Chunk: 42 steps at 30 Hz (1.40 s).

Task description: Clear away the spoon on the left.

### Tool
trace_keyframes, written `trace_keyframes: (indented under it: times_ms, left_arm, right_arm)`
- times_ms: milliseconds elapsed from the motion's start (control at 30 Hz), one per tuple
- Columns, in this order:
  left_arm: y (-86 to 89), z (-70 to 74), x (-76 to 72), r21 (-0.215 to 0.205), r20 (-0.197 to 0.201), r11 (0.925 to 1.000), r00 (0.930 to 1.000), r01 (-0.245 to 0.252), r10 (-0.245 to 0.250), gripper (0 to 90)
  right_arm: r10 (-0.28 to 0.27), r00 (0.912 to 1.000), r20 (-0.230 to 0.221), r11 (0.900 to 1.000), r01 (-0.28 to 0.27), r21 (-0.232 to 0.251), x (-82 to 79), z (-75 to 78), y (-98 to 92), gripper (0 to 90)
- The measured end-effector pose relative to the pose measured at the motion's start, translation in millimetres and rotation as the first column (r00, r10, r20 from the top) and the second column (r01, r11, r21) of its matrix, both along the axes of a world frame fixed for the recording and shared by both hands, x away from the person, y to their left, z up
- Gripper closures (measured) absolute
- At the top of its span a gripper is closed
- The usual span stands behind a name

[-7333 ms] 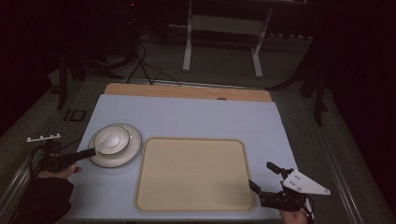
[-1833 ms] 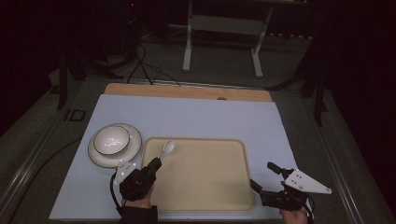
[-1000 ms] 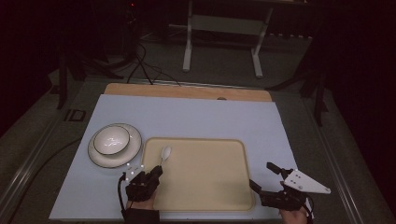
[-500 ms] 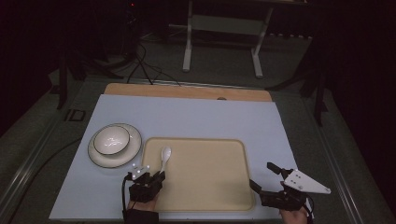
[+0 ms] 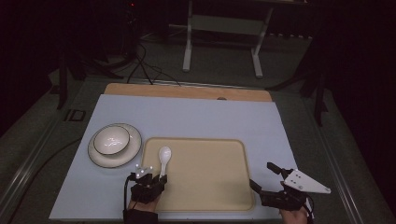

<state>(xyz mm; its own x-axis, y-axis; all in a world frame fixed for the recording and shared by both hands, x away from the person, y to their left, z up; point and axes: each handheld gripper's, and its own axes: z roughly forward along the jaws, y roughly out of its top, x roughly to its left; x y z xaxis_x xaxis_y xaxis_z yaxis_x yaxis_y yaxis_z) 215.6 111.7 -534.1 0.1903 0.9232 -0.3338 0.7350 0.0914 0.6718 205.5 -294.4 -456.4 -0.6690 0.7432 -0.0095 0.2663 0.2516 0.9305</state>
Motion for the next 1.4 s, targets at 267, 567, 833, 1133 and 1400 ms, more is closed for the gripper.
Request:
trace_keyframes:
  times_ms: [267,567,833,1133,1400]
  left_arm:
    - [0.5,-2.6,1.2,0.009,-0.007,1.0000,1.0000,0.001,-0.001,72.6]
    - [0.3,-2.1,1.7,0.024,-0.002,0.9997,1.0000,0.002,-0.002,71.4]
    - [0.7,2.6,2.3,0.028,0.007,0.9996,0.9999,0.008,-0.008,68.8]
    - [-1.2,12.9,1.0,0.050,0.015,0.9975,0.9986,0.049,-0.050,64.0]
    - [-3.9,30.9,5.9,0.062,0.046,0.9899,0.9904,0.127,-0.130,49.6]
  right_arm:
    - [0.002,1.0000,0.000,1.000,-0.002,0.001,0.0,0.1,0.2,13.4]
    - [0.005,1.0000,-0.001,1.000,-0.005,0.000,0.1,0.0,0.3,13.5]
    - [0.007,1.0000,-0.001,1.000,-0.007,0.002,0.3,-0.1,0.4,13.5]
    - [0.004,1.0000,-0.004,1.000,-0.004,0.000,0.5,-0.4,-0.2,13.5]
    - [0.003,1.0000,-0.005,1.000,-0.003,0.000,0.3,-0.6,-0.9,13.5]
